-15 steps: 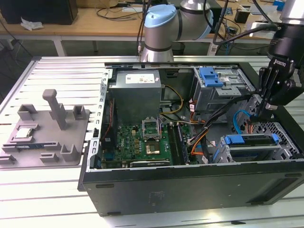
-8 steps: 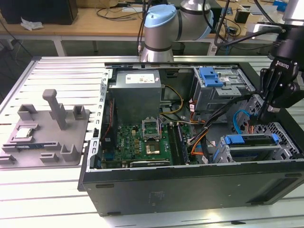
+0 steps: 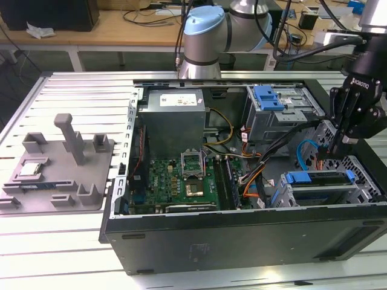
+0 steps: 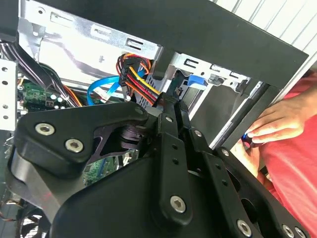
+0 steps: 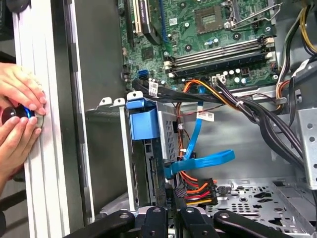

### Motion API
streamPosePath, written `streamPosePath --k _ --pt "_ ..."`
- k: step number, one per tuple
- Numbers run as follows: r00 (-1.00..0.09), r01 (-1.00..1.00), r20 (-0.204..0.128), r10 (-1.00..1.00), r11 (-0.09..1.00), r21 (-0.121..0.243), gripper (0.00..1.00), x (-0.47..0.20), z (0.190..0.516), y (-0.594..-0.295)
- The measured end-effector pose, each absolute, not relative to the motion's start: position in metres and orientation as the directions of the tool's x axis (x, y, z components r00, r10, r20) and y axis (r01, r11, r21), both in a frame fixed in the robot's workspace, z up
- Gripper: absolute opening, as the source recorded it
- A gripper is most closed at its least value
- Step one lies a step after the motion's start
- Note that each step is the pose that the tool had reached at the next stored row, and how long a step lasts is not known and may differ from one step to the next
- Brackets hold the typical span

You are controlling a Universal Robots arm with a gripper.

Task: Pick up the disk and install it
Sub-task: 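Insert the first disk wire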

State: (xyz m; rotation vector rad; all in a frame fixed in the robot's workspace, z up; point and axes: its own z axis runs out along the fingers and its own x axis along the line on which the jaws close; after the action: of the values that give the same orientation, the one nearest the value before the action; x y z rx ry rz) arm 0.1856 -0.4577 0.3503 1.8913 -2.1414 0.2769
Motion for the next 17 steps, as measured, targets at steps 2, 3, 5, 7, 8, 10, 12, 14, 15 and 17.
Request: streamPosePath --k 2,3,5,7,8,10,12,14,15,17 --pt "-0.104 -0.992 0.305 -0.947 0.120 0.035 0.16 0.183 0.350 -0.461" --pt "-0.103 -0.992 0.301 -0.948 0.119 0.035 0.16 0.182 0.350 -0.462" --pt "-0.101 -0.993 0.290 -0.952 0.115 0.035 0.16 0.181 0.350 -0.466" --pt "-0.099 -0.993 0.280 -0.955 0.113 0.034 0.16 0.180 0.350 -0.468" --pt "-0.097 -0.993 0.274 -0.957 0.111 0.034 0.16 0.179 0.350 -0.470" --pt "-0.095 -0.994 0.265 -0.960 0.108 0.033 0.16 0.179 0.350 -0.473" --pt "-0.094 -0.994 0.257 -0.962 0.105 0.032 0.16 0.178 0.350 -0.475" --pt "-0.091 -0.994 0.235 -0.968 0.101 0.030 0.16 0.178 0.352 -0.478" --pt "-0.090 -0.995 0.225 -0.970 0.099 0.028 0.16 0.178 0.353 -0.479" --pt "-0.089 -0.995 0.205 -0.975 0.096 0.025 0.16 0.177 0.356 -0.481"
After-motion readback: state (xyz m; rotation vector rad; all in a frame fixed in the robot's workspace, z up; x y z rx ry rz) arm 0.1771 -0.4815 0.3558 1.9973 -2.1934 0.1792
